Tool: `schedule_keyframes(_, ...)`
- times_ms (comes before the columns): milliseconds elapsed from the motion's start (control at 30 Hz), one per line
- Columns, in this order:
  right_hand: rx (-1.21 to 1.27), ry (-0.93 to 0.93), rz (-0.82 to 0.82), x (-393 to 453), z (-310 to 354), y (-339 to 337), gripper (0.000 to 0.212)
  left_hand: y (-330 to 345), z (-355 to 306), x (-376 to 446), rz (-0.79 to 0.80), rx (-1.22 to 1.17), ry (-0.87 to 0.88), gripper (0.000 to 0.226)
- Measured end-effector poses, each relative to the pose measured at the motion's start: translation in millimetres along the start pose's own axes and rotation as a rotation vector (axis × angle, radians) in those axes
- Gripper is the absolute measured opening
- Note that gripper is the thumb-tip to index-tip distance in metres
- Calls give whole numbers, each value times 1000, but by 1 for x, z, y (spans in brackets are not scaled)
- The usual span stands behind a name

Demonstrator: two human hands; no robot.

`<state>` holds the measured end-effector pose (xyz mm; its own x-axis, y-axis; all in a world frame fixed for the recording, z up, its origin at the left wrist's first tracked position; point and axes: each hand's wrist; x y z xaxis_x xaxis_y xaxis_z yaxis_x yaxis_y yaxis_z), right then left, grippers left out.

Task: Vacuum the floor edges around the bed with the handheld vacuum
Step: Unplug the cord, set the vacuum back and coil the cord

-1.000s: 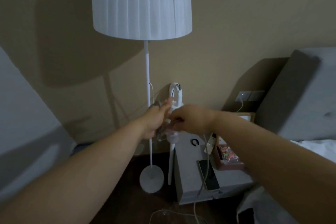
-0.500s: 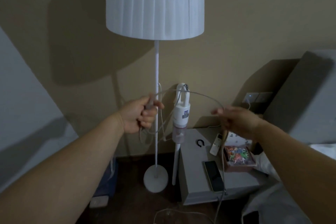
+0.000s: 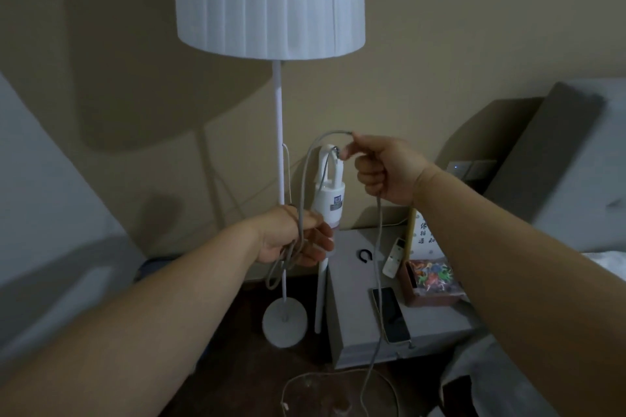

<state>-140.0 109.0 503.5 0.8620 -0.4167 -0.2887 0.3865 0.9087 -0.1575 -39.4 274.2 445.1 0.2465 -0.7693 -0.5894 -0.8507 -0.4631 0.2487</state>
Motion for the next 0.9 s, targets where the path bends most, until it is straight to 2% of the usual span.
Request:
schedule_keyframes(67, -176, 156, -93, 4, -11, 6, 42, 2, 2, 0, 23, -85, 48, 25)
schedule_keyframes(133, -348, 259, -120, 6, -22, 10, 43, 3, -1, 2, 35, -247, 144, 19)
schedule_keyframes(233, -485, 325, -13, 4, -35, 8, 42, -5, -10, 2, -33, -410, 216, 19)
schedule_keyframes(300, -522, 330, 50, 2, -37, 1, 42, -12, -15, 0, -95, -448, 162, 26)
schedule_keyframes(367, -566, 334, 87, 0, -35, -3, 44, -15, -18, -1, -112, -413, 66, 47)
schedule_keyframes(433, -606, 306, 105, 0, -30, 1, 45, -10, -19, 0, -33, -279, -27, 67)
schedule_keyframes(467, -607, 272, 89, 2, -27, 4, 44, -5, -18, 2, 29, -197, -70, 70)
schedule_keyframes(600, -615, 181, 24, 15, -24, 14, 38, 20, -11, 5, 308, 4, -172, 37)
schedule_keyframes(700, -702, 167, 62, 23, -45, 19, 34, 27, -6, 3, 474, -207, -86, 30)
schedule_keyframes(767, -586, 129, 77, 19, -69, 20, 29, 28, -6, 2, 533, -437, 37, 33)
schedule_keyframes(833, -503, 107, 68, 12, -98, 15, 41, 34, -9, 3, 494, -644, 182, 36)
schedule_keyframes(900, -540, 133, 73, 2, -126, 6, 52, 42, -14, 5, 361, -803, 311, 33)
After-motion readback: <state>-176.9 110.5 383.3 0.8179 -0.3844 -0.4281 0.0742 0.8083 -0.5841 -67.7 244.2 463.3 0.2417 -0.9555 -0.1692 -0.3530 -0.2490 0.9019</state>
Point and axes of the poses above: each hand's wrist, its own x-axis towards the middle knuckle, its own y-axis out of the palm, z = x × y, and after that the axes turned 14 degrees about -x, right-handed
